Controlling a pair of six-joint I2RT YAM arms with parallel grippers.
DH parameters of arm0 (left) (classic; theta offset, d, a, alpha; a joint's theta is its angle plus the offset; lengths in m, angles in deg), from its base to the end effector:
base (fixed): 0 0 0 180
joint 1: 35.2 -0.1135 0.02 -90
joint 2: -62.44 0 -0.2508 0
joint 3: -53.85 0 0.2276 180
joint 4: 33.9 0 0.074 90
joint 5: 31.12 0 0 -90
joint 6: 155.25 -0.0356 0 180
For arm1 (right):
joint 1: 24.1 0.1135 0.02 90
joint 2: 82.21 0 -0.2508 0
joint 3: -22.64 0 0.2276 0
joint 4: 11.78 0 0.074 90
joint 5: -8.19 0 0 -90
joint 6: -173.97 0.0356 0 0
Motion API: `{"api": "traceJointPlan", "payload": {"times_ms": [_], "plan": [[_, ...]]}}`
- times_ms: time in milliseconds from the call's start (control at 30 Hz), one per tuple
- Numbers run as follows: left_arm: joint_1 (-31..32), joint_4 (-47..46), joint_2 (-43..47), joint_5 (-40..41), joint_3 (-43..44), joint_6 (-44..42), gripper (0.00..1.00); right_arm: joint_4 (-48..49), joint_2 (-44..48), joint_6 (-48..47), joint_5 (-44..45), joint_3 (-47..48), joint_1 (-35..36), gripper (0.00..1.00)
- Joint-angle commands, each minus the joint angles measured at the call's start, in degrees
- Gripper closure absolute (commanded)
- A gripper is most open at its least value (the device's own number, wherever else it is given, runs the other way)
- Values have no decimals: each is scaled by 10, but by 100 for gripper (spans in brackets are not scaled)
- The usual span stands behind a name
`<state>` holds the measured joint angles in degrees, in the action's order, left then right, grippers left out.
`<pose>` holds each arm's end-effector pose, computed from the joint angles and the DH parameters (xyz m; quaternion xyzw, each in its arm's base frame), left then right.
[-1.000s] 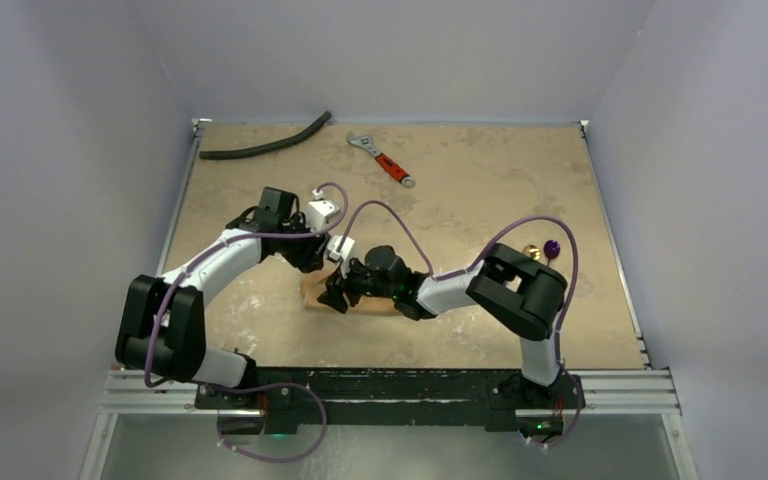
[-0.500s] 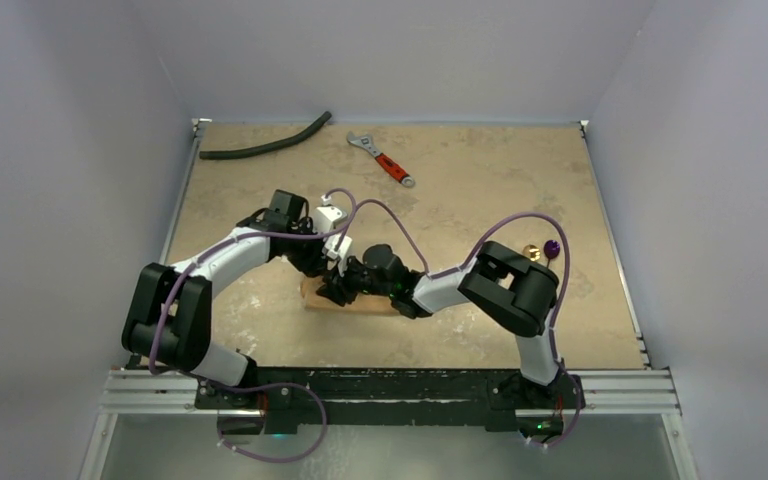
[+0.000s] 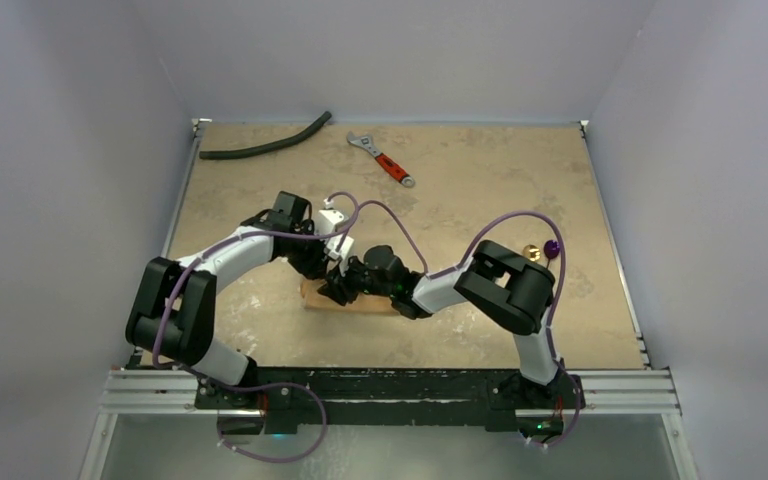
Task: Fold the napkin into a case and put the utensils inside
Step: Pick up the top corner of the smaller rectangle folded napkin from the center of the board.
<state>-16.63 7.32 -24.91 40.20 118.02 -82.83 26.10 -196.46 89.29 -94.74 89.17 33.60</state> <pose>0.2468 -0.0949 0.1773 0.3327 0.9036 -0.1601 0.2172 0.1980 0.3282 0.1552 -0.4006 0.6502 0.4078 0.5004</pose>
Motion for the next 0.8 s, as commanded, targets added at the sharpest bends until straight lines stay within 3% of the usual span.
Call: {"api": "traceJointPlan", "payload": {"times_ms": [0,333,567,767], "plan": [[4,8,8,2,19,-9,61,32,-7,-9,5,-4,-3,57],[8,23,16,7,13,-25,62,38,-26,-14,3,-5,-2,50],[10,11,16,21,4,-34,72,41,-23,-10,4,-13,-2,70],[14,10,16,28,5,-40,86,19,-10,-9,6,-8,-2,98]]}}
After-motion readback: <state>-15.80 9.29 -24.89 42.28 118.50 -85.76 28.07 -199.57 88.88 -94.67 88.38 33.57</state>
